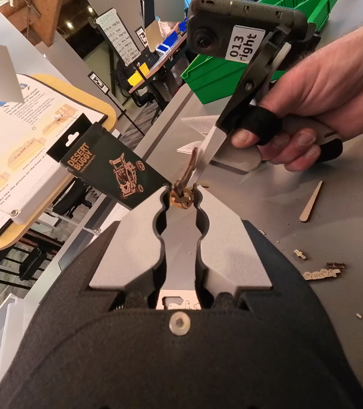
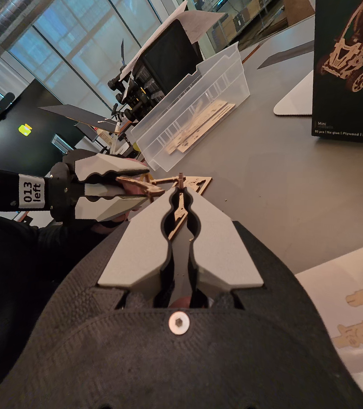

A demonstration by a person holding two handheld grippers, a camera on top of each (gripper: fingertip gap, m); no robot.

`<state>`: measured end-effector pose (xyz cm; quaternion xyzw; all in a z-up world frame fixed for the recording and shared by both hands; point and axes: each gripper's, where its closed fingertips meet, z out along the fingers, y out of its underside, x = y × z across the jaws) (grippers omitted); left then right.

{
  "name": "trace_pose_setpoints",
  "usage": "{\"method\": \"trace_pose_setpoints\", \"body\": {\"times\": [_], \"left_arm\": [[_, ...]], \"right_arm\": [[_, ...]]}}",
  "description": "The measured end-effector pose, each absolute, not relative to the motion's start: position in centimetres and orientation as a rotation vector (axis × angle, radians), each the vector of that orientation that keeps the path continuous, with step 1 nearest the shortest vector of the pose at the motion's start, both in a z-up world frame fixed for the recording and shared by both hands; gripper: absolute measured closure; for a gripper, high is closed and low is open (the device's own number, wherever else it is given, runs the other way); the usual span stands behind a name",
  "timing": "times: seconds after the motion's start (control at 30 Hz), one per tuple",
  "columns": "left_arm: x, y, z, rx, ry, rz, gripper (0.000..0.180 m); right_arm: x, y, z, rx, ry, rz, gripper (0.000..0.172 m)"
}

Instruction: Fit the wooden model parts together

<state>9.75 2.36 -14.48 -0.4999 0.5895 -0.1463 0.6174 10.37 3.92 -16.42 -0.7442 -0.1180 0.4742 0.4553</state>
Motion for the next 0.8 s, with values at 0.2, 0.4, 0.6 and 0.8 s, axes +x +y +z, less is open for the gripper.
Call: {"method": "trace_pose_setpoints", "body": {"times": [0.2,0.4,0.6,0.8], "left_arm": [[9.5,2.5,-14.1,-1.152,1.332,-0.346,0.16],[8.6,2.3,-14.3,-1.179,1.309,-0.368,0.158],[9.1,2.3,-14.7,-1.166,1.34,-0.334,0.159],[9.3,2.3,-15.0,-1.168,1.348,-0.328,0.16]], "right_arm": [[10.3,4.0,-16.5,-1.839,-0.292,1.158,0.172],[10.7,4.1,-16.5,-1.835,-0.278,1.158,0.171],[10.4,4.0,-16.6,-1.84,-0.289,1.161,0.171],[10.2,3.9,-16.7,-1.842,-0.293,1.159,0.172]]}}
